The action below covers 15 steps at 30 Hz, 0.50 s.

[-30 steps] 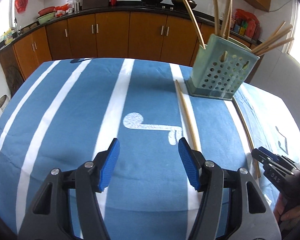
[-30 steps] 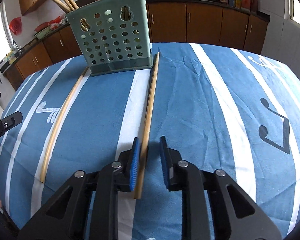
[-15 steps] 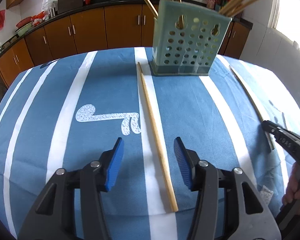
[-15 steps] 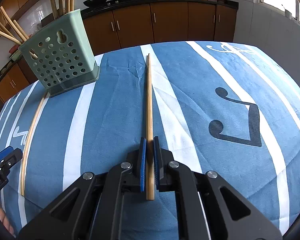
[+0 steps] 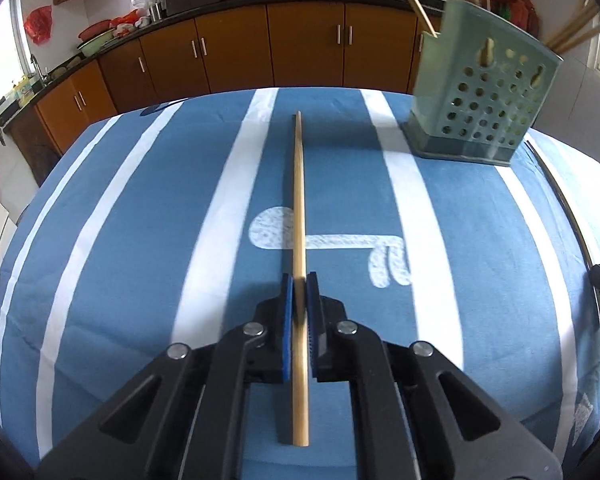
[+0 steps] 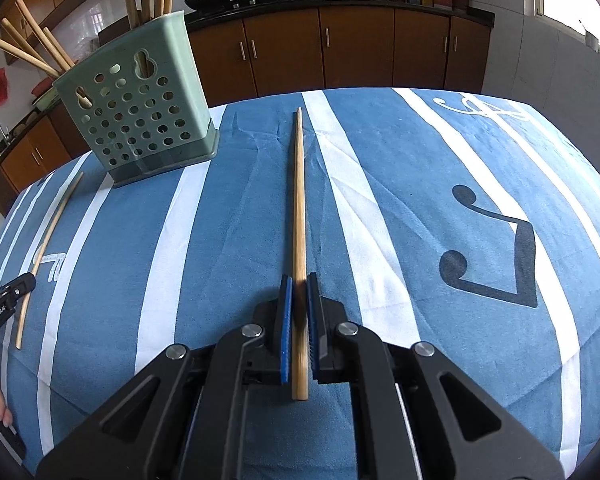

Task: Organize utensils
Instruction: 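Lift both held chopsticks off the cloth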

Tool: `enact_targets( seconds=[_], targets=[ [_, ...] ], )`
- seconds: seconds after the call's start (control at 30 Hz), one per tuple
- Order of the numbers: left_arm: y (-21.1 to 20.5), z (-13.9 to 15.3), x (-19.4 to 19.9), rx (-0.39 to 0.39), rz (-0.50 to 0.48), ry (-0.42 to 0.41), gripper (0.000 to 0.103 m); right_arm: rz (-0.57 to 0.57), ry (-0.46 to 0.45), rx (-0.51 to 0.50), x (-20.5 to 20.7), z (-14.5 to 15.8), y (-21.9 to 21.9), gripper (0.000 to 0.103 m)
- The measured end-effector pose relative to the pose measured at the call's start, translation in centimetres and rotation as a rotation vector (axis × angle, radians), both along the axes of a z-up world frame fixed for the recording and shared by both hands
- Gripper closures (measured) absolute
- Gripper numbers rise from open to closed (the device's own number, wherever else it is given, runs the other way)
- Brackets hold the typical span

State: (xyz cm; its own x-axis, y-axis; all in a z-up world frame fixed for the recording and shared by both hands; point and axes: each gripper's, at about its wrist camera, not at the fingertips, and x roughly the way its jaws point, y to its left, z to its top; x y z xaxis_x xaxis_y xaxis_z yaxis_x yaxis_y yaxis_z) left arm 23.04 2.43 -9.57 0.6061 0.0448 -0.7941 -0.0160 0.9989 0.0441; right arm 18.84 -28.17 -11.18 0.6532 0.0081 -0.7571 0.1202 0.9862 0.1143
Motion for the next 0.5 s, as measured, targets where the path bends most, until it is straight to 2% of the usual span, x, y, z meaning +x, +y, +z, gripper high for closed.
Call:
enact_targets(
  seconds=[0.1, 0.2, 0.37, 0.5],
  targets=[
    [0.9, 0.0, 0.1, 0.009, -0.028, -0.013, 0.091, 0.005, -0.003, -0.013, 0.2, 0.0, 0.1, 0.095],
    [0.9, -0.1, 0.0, 0.038, -0.028, -0.034, 0.081, 0.011, -0.004, -0.028, 0.2, 0.0, 0.3, 0.095],
    [1.9, -0.2, 0.2, -0.019, 0.012, -0.031, 0.070, 0.012, -0.004, -0.019, 0.3, -0.1, 0.2, 0.095],
    [2.2, -0.2, 0.1, -0.041, 0.018, -0.032, 0.068, 0.012, -0.004, -0.018, 0.2, -0.1, 0.2, 0.094]
  ],
)
